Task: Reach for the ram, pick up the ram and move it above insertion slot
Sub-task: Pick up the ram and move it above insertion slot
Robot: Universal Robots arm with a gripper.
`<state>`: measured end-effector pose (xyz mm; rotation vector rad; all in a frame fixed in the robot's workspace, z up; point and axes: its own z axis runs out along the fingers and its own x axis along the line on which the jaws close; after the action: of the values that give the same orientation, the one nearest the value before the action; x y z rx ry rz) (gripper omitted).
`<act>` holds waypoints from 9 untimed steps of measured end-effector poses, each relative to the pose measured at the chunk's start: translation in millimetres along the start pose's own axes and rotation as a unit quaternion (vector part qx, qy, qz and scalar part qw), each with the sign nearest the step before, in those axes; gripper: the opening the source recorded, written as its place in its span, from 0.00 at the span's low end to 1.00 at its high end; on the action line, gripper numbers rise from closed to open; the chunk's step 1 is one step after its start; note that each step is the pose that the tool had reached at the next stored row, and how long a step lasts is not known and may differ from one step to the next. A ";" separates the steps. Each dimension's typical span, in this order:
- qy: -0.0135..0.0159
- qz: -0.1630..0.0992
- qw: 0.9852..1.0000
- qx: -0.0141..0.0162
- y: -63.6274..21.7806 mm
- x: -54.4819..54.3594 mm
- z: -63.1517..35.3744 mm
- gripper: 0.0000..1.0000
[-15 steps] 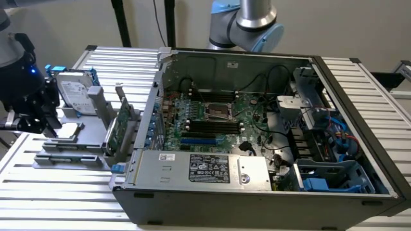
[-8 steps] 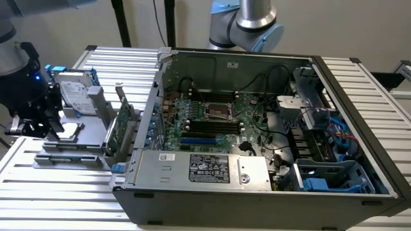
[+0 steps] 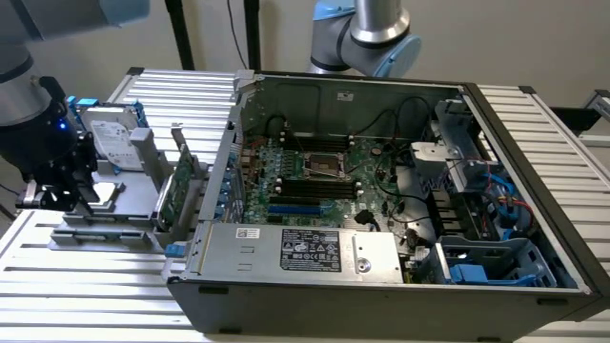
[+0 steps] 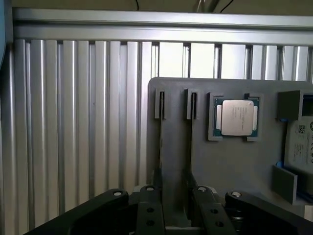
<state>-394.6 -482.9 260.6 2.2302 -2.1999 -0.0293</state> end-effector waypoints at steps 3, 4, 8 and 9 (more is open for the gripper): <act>0.000 0.000 1.000 0.000 -0.1 0.0 5.5 0.31; 0.000 0.000 1.000 0.000 -0.2 0.2 7.3 0.31; 0.000 0.000 1.000 0.000 -0.5 0.5 14.7 0.31; 0.000 0.000 1.000 0.000 -0.5 0.6 16.4 0.31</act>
<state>-394.4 -483.4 244.2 2.2301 -2.2000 -0.0292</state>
